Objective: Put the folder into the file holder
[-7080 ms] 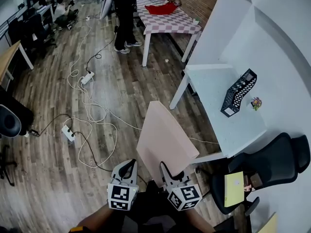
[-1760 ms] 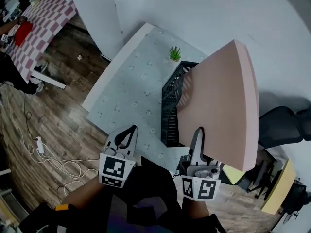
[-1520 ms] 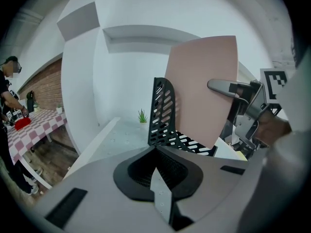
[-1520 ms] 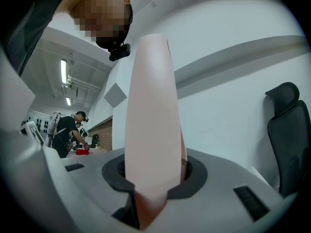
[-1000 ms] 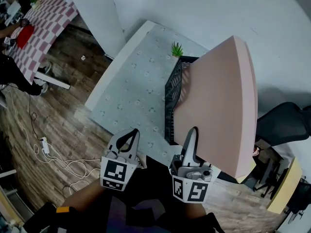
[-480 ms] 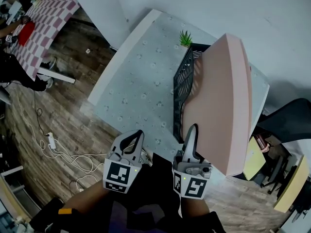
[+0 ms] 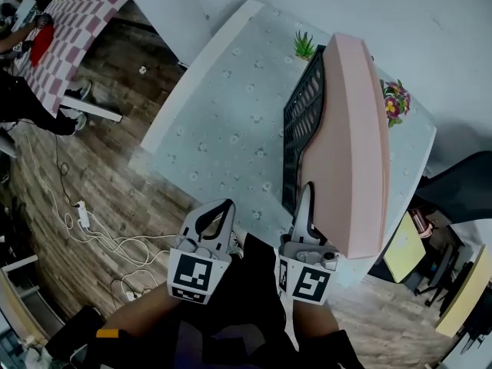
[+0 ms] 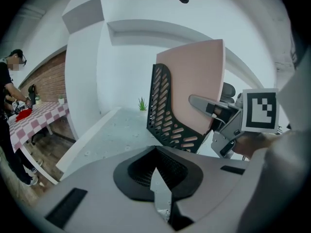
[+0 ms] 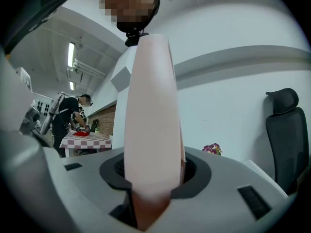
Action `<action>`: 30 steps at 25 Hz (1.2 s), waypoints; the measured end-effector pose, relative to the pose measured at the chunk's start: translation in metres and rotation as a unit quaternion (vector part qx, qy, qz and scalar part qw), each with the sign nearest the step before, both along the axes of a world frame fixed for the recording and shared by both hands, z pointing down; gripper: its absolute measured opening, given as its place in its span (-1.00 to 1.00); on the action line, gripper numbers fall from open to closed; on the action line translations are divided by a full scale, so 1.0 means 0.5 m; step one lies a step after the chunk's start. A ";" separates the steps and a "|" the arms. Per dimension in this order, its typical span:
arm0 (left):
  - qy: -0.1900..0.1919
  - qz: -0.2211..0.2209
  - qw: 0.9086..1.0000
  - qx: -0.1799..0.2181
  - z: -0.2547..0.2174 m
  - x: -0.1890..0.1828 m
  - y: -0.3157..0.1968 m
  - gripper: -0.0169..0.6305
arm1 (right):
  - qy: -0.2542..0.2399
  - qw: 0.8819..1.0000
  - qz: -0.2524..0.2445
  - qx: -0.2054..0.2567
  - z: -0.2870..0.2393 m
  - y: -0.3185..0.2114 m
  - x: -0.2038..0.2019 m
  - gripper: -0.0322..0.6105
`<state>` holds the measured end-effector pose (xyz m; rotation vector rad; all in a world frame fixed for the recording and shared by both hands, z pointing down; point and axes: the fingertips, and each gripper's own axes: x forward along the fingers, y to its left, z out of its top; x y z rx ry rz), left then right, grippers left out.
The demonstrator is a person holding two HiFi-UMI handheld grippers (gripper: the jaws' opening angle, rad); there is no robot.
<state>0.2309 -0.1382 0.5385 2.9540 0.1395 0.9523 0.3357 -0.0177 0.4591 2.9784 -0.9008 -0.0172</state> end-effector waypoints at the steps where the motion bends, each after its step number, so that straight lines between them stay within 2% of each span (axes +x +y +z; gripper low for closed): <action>1: 0.003 -0.002 1.000 0.000 -0.007 -0.006 0.001 -0.92 | -0.007 1.000 0.002 -0.004 0.003 0.001 0.000 -0.37; 4: 0.013 -0.010 1.000 0.002 -0.030 -0.027 0.001 -0.92 | -0.025 0.999 0.006 -0.024 0.014 0.003 0.001 -0.35; 8: 0.029 -0.015 0.999 0.001 -0.060 -0.055 0.011 -0.92 | -0.068 0.994 -0.018 -0.078 0.038 -0.014 -0.004 -0.29; 11: 0.044 -0.014 0.999 -0.004 -0.091 -0.074 0.026 -0.92 | -0.097 0.991 -0.022 -0.094 0.044 -0.014 -0.009 -0.20; 14: 0.060 -0.011 0.998 -0.008 -0.121 -0.099 0.043 -0.92 | -0.105 0.989 -0.018 -0.105 0.031 0.006 -0.030 -0.19; 22: 0.112 -0.013 0.994 -0.012 -0.195 -0.169 0.068 -0.92 | -0.093 0.991 0.001 -0.097 -0.050 0.079 -0.145 -0.19; 26: 0.149 -0.021 0.989 0.005 -0.240 -0.208 0.073 -0.92 | -0.085 0.992 -0.030 -0.085 -0.096 0.066 -0.227 -0.22; 30: 0.176 -0.038 0.984 0.010 -0.270 -0.250 0.059 -0.92 | -0.074 0.992 -0.069 -0.073 -0.129 0.028 -0.305 -0.44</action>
